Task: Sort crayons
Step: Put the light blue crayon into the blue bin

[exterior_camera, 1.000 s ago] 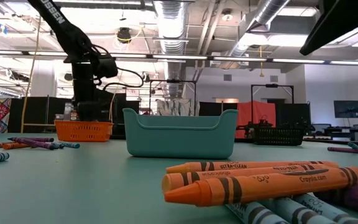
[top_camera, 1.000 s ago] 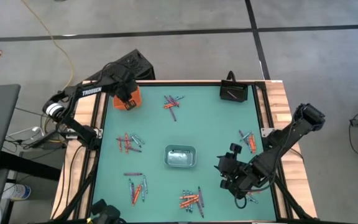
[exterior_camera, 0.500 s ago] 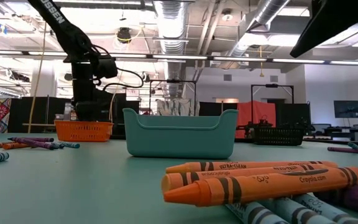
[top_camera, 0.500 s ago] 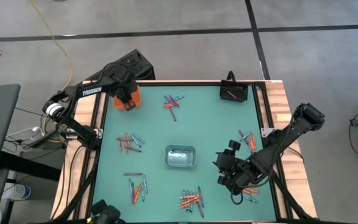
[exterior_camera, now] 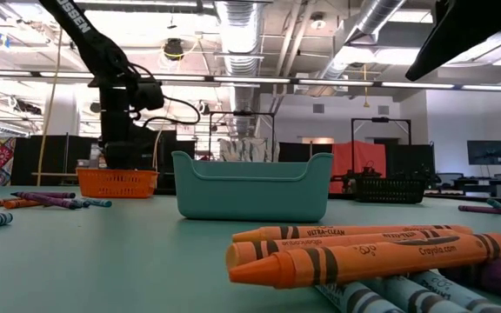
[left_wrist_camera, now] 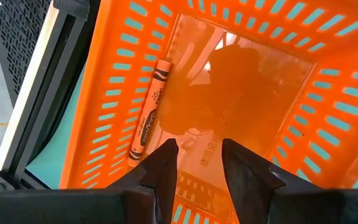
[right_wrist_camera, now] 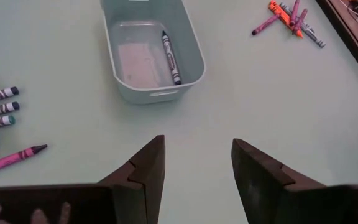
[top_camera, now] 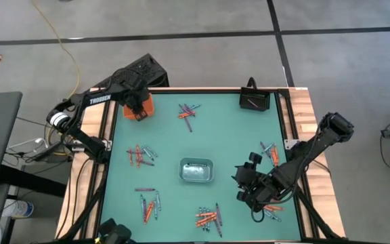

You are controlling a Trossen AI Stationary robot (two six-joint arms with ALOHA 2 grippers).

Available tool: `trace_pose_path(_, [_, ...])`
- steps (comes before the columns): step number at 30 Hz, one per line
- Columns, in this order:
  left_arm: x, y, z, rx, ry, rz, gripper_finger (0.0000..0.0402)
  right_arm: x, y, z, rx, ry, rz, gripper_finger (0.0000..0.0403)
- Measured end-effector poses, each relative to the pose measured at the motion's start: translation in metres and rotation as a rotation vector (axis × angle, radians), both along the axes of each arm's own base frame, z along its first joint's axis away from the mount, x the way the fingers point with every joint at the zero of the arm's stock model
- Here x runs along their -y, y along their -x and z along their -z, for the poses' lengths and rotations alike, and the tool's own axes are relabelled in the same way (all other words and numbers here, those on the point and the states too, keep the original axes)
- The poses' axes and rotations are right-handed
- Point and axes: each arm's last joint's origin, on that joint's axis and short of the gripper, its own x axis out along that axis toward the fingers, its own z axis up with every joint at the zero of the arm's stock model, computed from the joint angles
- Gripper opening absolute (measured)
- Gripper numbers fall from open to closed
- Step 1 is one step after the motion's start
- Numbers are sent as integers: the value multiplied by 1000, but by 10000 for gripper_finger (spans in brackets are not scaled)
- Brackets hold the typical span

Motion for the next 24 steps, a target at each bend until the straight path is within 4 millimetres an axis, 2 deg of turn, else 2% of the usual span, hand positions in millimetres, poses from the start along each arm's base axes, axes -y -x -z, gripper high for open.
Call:
trace_pose_path(8, [4, -3, 0, -3, 14, 1, 117, 0, 0, 0, -4, 2, 0, 177])
trace_pose_path(13, [8, -4, -9, 12, -17, 11, 117, 0, 1, 0, -7, 4, 0, 177])
trace_pose_path(19, [18, 2, -35, 62, -101, 9, 117, 1, 1, 0, -11, 7, 0, 177])
trace_pose_path(24, [33, 9, -64, 176, -172, 13, 116, 2, 2, 1, -20, 10, 10, 177])
